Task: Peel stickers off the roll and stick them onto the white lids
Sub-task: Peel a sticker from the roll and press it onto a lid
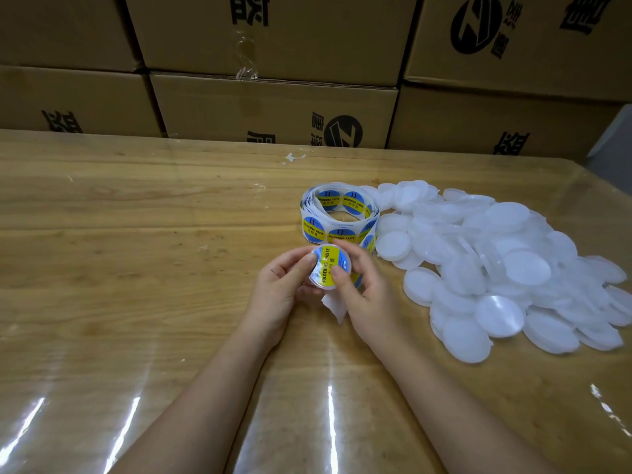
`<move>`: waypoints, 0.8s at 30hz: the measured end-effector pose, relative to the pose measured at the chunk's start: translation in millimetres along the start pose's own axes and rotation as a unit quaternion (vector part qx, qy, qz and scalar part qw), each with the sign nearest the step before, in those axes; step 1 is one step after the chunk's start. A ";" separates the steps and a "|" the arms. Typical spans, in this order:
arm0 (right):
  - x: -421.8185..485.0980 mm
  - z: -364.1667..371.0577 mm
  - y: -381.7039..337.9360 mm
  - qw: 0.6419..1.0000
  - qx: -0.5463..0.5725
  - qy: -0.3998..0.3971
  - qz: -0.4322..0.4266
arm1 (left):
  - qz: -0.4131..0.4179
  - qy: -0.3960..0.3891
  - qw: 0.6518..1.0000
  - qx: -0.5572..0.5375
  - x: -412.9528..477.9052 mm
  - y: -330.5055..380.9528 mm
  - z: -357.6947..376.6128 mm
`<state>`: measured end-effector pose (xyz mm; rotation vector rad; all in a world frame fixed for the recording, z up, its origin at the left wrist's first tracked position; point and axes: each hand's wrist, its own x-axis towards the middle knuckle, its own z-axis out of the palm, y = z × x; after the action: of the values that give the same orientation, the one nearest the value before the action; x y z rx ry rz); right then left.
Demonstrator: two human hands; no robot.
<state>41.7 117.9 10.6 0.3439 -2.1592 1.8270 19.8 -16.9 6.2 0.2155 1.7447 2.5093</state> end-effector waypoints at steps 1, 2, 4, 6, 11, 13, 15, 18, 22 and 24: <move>-0.2 0.6 0.9 1.000 -0.009 0.014 -0.003 | 0.007 -0.005 1.000 -0.005 0.4 -1.3 0.0; 0.2 1.2 1.8 0.999 -0.022 0.031 -0.004 | 0.013 -0.011 1.000 -0.011 0.7 -2.6 -0.1; 1.8 1.1 3.9 0.997 -0.037 0.067 -0.011 | 0.025 -0.019 0.999 -0.010 1.4 -4.2 -0.7; 3.7 0.5 6.2 0.996 0.002 0.091 -0.002 | 0.034 -0.019 0.999 0.003 1.4 -4.3 -1.6; 6.6 -1.0 8.6 0.992 0.093 0.079 0.029 | 0.046 -0.040 0.997 0.050 -1.1 -5.7 2.3; 7.6 -2.6 9.8 0.990 0.116 0.079 0.033 | 0.044 -0.026 0.998 0.044 -2.1 -4.4 4.2; 8.4 -3.9 10.3 0.988 0.128 0.075 0.042 | 0.040 -0.007 0.999 0.034 -2.0 -2.6 4.8; 9.1 -3.5 9.2 0.988 0.133 0.050 0.060 | 0.041 0.005 0.998 0.041 -1.1 -2.0 4.4; 7.9 -3.6 7.0 0.987 0.137 -0.020 0.076 | 0.045 0.029 0.997 0.051 0.6 -4.7 2.3; 7.5 -4.3 6.2 0.985 0.142 -0.040 0.086 | 0.042 0.038 0.997 0.052 1.4 -5.8 1.1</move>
<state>32.7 123.2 8.4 0.3038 -2.0344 2.2607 18.4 -13.6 1.2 0.2073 1.9382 2.5176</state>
